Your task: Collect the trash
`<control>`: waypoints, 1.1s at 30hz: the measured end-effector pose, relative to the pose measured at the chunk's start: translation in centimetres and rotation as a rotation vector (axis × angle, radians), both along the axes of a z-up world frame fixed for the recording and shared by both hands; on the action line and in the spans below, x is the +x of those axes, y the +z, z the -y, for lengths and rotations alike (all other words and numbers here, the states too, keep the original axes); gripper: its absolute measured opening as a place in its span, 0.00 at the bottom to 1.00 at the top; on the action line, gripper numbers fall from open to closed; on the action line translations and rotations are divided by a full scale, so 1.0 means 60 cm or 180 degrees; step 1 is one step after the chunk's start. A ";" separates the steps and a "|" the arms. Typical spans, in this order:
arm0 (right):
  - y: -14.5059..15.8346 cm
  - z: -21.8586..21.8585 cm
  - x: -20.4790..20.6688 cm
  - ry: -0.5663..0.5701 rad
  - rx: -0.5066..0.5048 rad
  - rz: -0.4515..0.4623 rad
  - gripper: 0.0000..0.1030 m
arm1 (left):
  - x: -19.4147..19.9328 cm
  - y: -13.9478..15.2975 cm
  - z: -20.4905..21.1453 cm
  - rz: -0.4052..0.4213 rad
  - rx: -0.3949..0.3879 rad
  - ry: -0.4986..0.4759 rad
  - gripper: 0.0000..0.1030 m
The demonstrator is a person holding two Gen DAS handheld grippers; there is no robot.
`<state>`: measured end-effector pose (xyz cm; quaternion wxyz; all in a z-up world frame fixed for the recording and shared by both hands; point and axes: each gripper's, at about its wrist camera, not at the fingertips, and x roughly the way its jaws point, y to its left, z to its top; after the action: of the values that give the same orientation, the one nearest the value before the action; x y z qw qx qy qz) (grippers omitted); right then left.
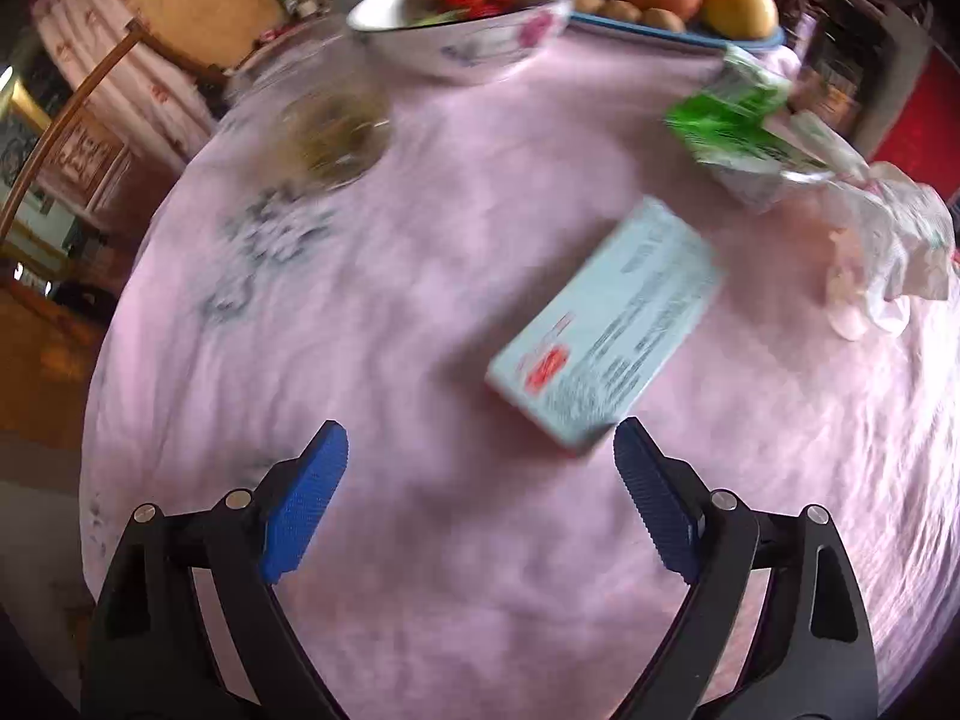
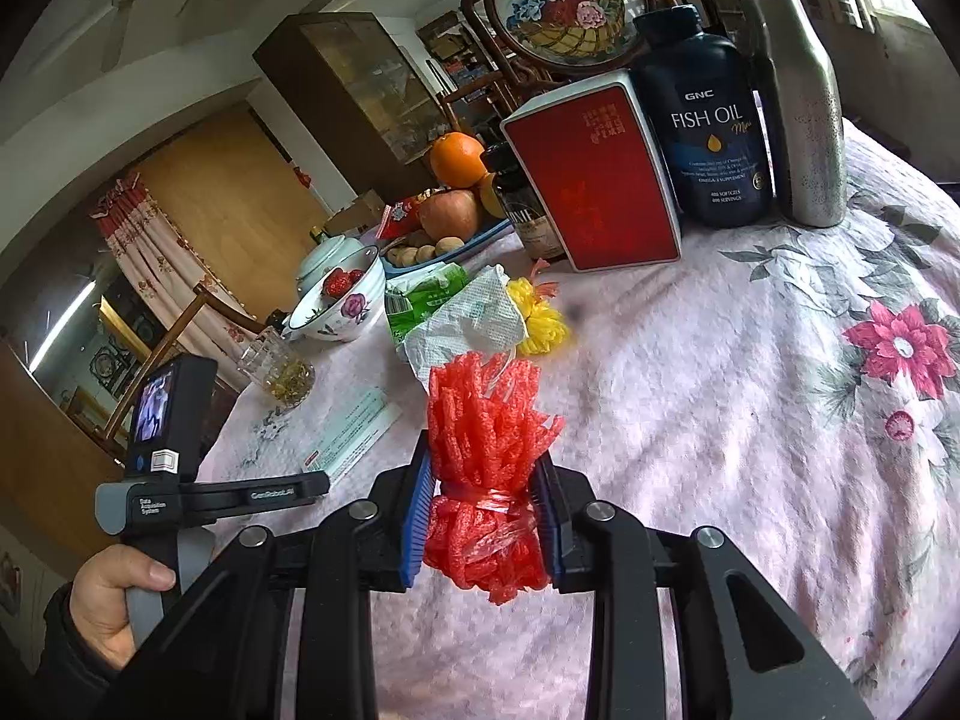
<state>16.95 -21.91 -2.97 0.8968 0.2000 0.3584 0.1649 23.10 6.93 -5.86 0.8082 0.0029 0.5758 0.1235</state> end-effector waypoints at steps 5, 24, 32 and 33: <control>-0.003 -0.006 0.004 0.0012 -0.0084 -0.0017 0.30 | 0.000 0.012 -0.018 0.0206 -0.0389 -0.0099 0.84; -0.021 -0.022 0.019 0.0115 -0.0141 -0.0157 0.30 | 0.127 -0.041 0.055 0.0033 -0.0122 -0.1585 0.84; -0.026 -0.026 0.024 0.0145 -0.0144 -0.0190 0.30 | 0.106 -0.039 0.076 -0.0085 -0.0424 -0.1610 0.66; -0.026 -0.026 0.024 0.0141 -0.0146 -0.0188 0.30 | 0.103 -0.039 0.084 -0.0081 -0.0397 -0.1654 0.66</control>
<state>18.39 -20.37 -4.55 0.8863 0.1762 0.3927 0.1706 29.26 1.87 -8.23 0.8041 0.1024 0.5723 -0.1239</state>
